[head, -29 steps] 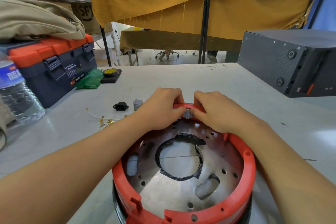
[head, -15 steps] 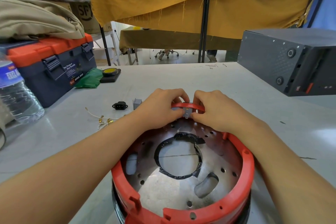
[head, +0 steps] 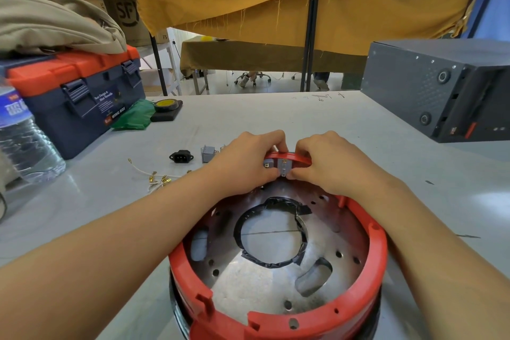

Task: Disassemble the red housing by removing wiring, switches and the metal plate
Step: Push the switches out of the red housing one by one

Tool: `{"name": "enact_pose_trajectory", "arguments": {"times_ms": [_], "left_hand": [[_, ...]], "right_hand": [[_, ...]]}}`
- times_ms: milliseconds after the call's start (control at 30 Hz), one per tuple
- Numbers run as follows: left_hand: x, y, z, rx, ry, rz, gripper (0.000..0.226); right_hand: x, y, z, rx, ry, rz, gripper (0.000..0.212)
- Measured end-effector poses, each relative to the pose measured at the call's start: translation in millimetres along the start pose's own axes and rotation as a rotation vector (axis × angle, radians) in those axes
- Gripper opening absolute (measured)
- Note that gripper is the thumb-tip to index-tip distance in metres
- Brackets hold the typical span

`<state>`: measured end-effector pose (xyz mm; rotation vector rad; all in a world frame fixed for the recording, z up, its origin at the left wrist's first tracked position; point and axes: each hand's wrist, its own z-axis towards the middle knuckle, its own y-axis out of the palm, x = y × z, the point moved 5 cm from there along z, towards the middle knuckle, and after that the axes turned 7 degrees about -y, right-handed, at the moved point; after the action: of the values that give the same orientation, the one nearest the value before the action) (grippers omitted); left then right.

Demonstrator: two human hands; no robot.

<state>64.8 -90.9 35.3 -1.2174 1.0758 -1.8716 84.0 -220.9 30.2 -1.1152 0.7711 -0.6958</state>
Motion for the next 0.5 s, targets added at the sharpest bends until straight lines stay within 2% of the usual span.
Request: {"name": "enact_pose_trajectory", "arguments": {"times_ms": [501], "left_hand": [[-0.3, 1.0, 1.7, 0.020, 0.030, 0.020, 0.021]], "right_hand": [[1.3, 0.4, 3.3, -0.001, -0.023, 0.066, 0.022]]}}
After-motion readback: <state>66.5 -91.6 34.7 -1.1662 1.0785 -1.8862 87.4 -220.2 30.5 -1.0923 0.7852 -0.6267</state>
